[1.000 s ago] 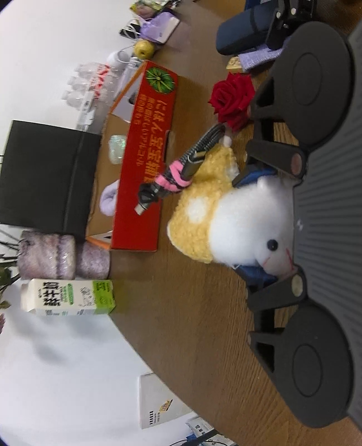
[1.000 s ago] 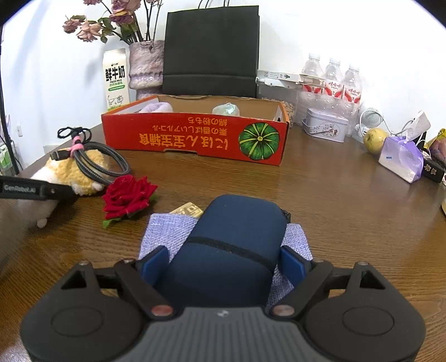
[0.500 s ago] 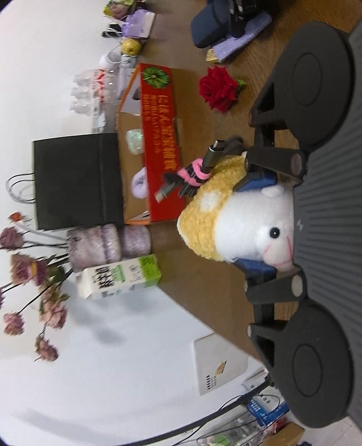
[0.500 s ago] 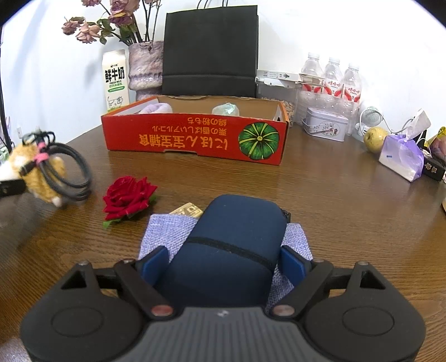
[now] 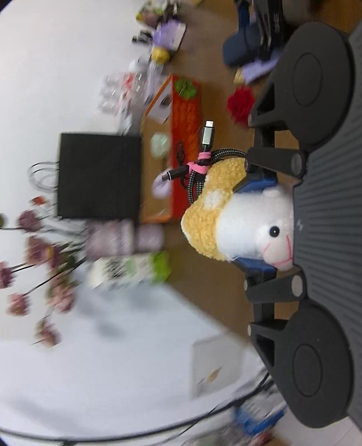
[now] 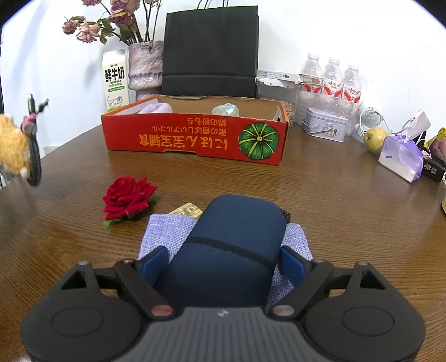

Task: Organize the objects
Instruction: 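Lift the plush sheep with the left tool while the right tool lifts the navy pouch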

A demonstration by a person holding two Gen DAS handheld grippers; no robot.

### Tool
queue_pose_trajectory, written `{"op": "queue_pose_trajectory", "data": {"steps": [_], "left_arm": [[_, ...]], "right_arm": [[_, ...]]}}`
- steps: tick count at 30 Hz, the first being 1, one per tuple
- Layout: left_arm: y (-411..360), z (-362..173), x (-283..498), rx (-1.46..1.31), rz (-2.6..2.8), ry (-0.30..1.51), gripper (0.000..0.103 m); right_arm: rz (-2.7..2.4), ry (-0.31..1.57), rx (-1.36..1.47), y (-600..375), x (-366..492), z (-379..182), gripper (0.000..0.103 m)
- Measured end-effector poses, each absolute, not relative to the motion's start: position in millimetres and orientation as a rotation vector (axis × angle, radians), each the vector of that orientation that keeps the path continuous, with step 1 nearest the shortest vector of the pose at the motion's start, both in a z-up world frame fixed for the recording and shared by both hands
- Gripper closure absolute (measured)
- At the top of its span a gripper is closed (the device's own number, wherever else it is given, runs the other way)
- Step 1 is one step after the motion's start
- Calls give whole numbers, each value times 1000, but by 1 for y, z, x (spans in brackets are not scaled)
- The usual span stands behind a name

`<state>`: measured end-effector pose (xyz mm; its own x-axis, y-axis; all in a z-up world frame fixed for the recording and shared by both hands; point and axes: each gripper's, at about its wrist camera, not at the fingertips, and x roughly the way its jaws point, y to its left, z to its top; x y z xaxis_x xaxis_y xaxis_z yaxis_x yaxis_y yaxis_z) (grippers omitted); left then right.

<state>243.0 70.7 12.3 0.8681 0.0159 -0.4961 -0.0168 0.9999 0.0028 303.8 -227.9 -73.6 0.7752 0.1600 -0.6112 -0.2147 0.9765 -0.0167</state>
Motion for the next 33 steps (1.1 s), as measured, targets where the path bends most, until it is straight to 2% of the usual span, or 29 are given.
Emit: {"op": "queue_pose_trajectory", "data": {"steps": [3,9,18,23,26,33], "left_arm": [[63,0,255,-15,-22,596,55],[53,-25,276,-65,5,637,55],[60,-23,266,-179,2,573,55],[50,-38,281,-237,0,593,55],[46,-44,282,-235,-4,574,54],[46,-57,284,-229,-7,598,51]], "right_arm": [[200,654,-90,-227,304,-74,18],[200,654,-91,-227,304,-74,18],[198,654,-97,-227,304,-74,18],[154,678,-90,-227,309,-75,6],[131,736,-38,-231,317,-69,7],[41,738,-4,-227,322,-58,8]]}}
